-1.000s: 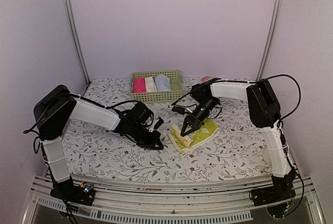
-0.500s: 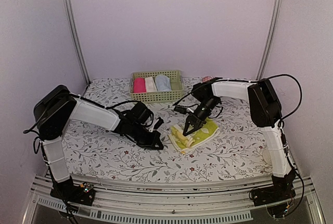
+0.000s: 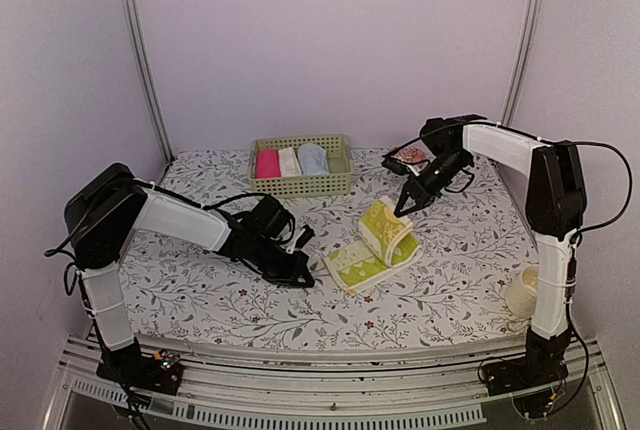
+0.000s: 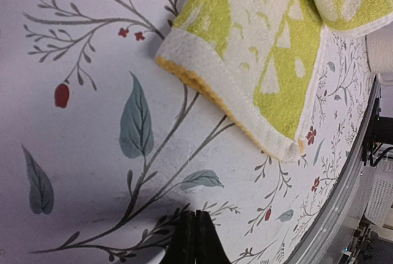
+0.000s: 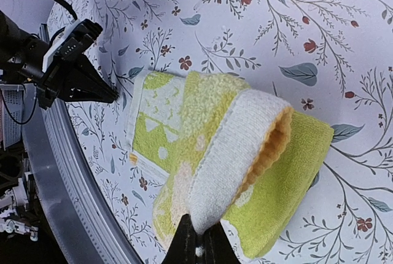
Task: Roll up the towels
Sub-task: Adjust the towel at the center of the board, then fold the towel at the center of the board.
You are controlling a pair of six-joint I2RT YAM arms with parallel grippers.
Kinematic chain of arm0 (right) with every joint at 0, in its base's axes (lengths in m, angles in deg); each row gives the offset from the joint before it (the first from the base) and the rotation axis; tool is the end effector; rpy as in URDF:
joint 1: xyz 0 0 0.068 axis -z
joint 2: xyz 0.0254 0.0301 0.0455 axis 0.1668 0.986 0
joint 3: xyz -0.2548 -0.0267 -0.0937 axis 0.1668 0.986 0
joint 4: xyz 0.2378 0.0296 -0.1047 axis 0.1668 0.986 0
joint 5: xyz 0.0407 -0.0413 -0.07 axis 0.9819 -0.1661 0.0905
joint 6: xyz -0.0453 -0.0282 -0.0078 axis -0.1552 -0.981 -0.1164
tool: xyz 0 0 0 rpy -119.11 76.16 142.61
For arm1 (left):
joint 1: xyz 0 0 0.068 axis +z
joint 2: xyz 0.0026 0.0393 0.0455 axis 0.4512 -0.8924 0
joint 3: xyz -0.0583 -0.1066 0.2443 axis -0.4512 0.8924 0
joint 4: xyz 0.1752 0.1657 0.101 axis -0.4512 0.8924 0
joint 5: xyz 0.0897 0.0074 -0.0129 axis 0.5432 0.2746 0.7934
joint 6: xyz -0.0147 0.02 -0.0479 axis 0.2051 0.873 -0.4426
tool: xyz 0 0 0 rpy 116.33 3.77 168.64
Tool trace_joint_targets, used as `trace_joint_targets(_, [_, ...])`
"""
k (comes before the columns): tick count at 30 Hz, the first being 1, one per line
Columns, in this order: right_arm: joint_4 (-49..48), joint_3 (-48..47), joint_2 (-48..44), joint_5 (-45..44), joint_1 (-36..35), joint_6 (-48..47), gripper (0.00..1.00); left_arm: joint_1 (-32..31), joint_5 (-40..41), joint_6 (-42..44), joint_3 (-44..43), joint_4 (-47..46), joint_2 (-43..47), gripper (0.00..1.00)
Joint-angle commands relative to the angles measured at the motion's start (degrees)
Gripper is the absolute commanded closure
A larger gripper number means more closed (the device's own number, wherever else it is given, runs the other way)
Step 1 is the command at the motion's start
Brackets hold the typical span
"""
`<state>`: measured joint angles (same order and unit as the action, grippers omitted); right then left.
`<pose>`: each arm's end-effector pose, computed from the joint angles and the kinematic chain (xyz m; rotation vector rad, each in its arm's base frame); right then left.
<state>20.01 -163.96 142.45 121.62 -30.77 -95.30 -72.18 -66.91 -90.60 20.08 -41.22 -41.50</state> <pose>0.3859 0.1731 0.2237 -1.1198 2.6271 0.9901 0.2446 -0.2679 0.1173 0.4791 2.7652 -0.9617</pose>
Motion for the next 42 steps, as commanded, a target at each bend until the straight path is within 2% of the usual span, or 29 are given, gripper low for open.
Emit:
trace_joint_targets(1, [1.0,-0.2,-3.4,-4.4,-0.4,-1.6,0.95,0.1,1.1,1.0,0.7,2.6,-0.7,1.00])
trace_joint_targets(4, [1.3,-1.5,-4.2,-7.0,3.0,-2.1,0.96,0.1,1.2,1.2,0.7,2.8,-0.6,1.00])
trace_joint_targets(11, [1.1,-4.1,-4.5,-12.7,15.9,-3.7,0.96,0.1,1.3,1.8,0.5,3.3,-0.5,1.00])
trace_joint_targets(15, [0.9,-4.7,-4.6,-14.8,19.0,-4.4,0.96,0.2,1.0,1.9,0.3,3.2,-0.9,1.00])
trace_joint_targets(24, [2.1,-6.2,-4.0,-9.4,17.6,-5.4,0.95,0.3,0.7,2.3,-0.2,3.3,-1.5,1.00])
trace_joint_targets(42, [4.9,-2.3,1.0,7.7,3.4,-5.5,0.94,0.3,0.5,2.1,-0.4,3.2,-2.5,1.00])
